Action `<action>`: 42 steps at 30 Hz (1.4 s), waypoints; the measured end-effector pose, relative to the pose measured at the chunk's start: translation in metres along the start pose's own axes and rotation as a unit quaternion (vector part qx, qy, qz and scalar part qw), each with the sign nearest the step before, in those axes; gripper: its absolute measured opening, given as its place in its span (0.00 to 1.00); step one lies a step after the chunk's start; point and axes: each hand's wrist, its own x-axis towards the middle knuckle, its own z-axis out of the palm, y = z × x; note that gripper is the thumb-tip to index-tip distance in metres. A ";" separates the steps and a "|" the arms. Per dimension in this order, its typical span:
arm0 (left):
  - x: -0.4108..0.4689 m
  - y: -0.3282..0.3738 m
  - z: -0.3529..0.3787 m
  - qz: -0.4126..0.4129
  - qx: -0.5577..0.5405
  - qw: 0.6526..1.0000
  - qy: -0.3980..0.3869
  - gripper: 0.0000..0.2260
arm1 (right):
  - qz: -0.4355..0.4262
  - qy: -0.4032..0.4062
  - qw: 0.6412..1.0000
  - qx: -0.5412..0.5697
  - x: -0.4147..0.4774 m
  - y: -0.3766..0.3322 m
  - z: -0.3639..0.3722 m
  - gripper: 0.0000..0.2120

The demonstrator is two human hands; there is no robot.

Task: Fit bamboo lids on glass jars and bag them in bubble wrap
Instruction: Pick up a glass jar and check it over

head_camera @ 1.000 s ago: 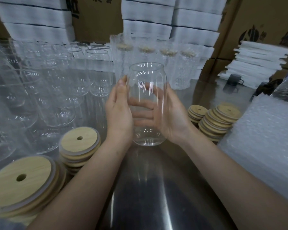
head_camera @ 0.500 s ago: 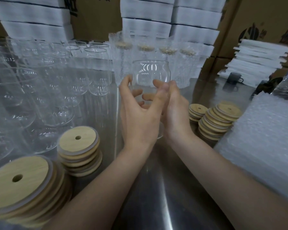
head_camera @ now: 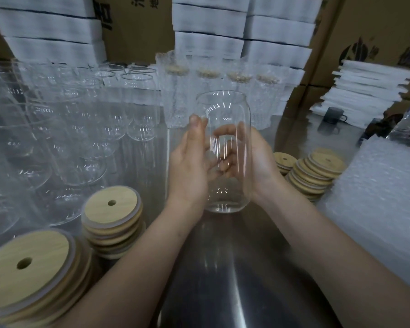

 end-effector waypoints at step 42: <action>0.005 0.002 -0.001 0.037 0.015 0.996 0.076 0.15 | -0.070 0.097 0.991 0.066 -0.002 0.005 0.006 0.17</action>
